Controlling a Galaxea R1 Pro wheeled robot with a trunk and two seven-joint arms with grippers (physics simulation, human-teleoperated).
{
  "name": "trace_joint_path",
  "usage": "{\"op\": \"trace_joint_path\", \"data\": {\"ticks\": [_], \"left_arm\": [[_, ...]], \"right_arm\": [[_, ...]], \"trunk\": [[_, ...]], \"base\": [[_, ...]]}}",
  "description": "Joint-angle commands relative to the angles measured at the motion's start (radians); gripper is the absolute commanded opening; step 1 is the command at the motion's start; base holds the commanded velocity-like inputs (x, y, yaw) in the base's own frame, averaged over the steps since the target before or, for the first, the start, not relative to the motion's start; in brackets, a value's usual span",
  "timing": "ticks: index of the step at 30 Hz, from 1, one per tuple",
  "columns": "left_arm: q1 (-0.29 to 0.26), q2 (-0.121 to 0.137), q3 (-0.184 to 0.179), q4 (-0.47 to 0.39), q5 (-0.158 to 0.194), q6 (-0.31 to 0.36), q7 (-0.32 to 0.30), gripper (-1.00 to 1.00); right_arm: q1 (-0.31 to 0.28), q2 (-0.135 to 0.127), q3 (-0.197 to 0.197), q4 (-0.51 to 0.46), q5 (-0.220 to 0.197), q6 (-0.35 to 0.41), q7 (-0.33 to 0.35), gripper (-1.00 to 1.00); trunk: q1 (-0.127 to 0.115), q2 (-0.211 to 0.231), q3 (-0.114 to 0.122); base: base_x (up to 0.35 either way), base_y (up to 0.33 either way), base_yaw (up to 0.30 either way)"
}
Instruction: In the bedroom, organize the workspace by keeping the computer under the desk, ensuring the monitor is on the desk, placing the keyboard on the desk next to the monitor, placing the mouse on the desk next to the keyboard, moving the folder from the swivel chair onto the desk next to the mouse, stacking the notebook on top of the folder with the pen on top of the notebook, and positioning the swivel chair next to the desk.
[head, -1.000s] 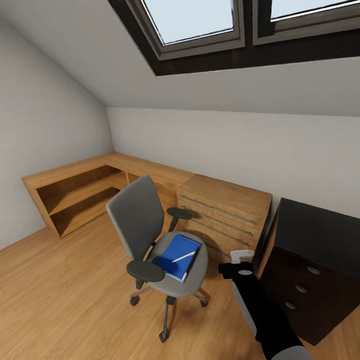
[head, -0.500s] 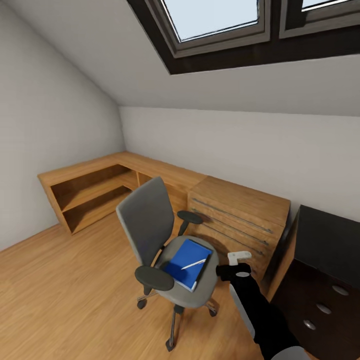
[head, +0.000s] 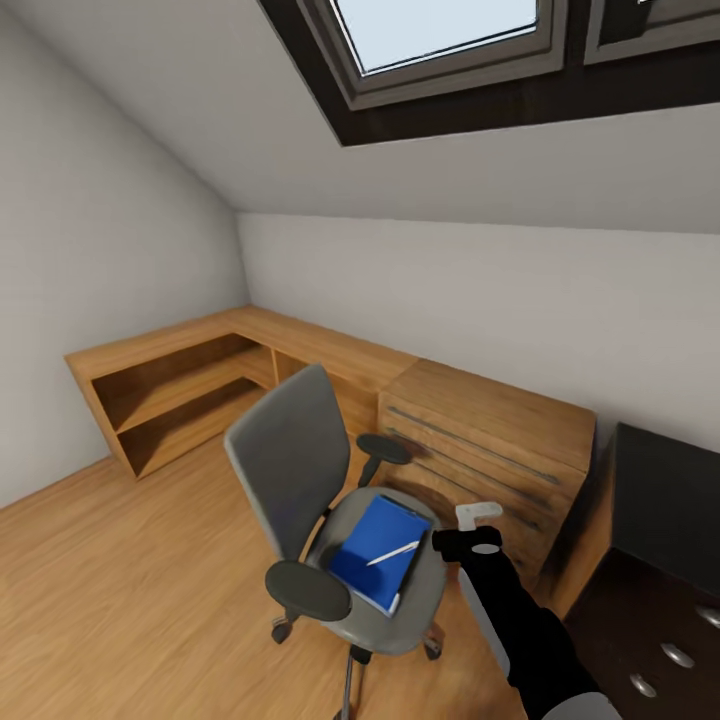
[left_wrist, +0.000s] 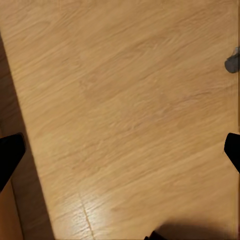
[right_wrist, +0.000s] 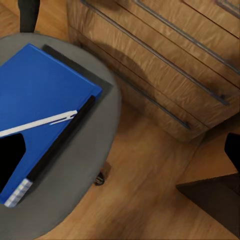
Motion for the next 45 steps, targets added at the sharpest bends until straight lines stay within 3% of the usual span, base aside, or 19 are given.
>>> {"op": "trace_joint_path", "data": {"ticks": [1,21,24,28,31,33,34,37,38,45], "left_arm": [[-0.001,0.001,-0.009,0.000,0.011,-0.005,0.005,1.00],[-0.001,0.003,0.025,-0.024,0.012,-0.004,0.010,1.00],[-0.001,0.004,0.026,-0.052,0.012,-0.004,0.011,1.00],[-0.001,0.006,0.027,-0.098,0.013,-0.005,0.011,1.00],[-0.001,0.009,0.039,-0.119,0.013,-0.007,0.011,1.00],[-0.001,0.009,0.048,-0.126,0.013,-0.007,0.011,1.00],[-0.001,0.009,0.058,-0.132,0.013,-0.007,0.010,1.00],[-0.001,0.008,0.060,-0.133,0.013,-0.007,0.009,1.00],[-0.001,0.008,0.061,-0.134,0.013,-0.006,0.008,1.00],[-0.001,0.008,0.062,-0.138,0.014,-0.006,0.007,1.00]], "right_arm": [[-0.001,0.000,0.002,-0.001,-0.001,0.006,-0.005,1.00],[-0.001,0.005,0.011,-0.001,-0.007,0.005,0.008,1.00],[-0.001,0.024,0.015,-0.001,-0.012,0.002,0.016,1.00],[-0.004,0.074,0.013,0.009,-0.025,0.000,0.019,1.00],[-0.030,0.111,0.007,0.071,-0.046,-0.001,0.018,1.00],[-0.085,0.121,0.003,0.139,-0.072,-0.001,0.017,1.00],[-0.211,0.128,-0.011,0.336,-0.181,-0.015,0.016,1.00],[-0.267,0.127,-0.019,0.470,-0.270,-0.063,0.014,1.00],[-0.287,0.125,-0.024,0.528,-0.307,-0.113,0.013,1.00],[-0.295,0.122,-0.026,0.554,-0.324,-0.142,0.011,1.00]], "trunk": [[0.001,-0.001,-0.001],[0.001,-0.001,-0.001],[0.001,-0.001,-0.001],[0.001,-0.001,-0.001],[0.001,-0.001,-0.001],[0.001,-0.001,-0.001],[0.001,-0.001,-0.001],[0.012,-0.022,-0.011],[0.016,-0.029,-0.014],[0.043,-0.078,-0.036]], "base": [[0.301,0.008,0.000],[0.049,0.001,0.000],[0.000,0.000,0.000],[0.000,0.000,0.000],[0.000,0.000,0.000],[0.000,0.000,0.000],[0.000,0.000,0.000],[0.000,0.000,0.000],[0.000,0.000,0.000],[0.000,0.000,0.000]]}}
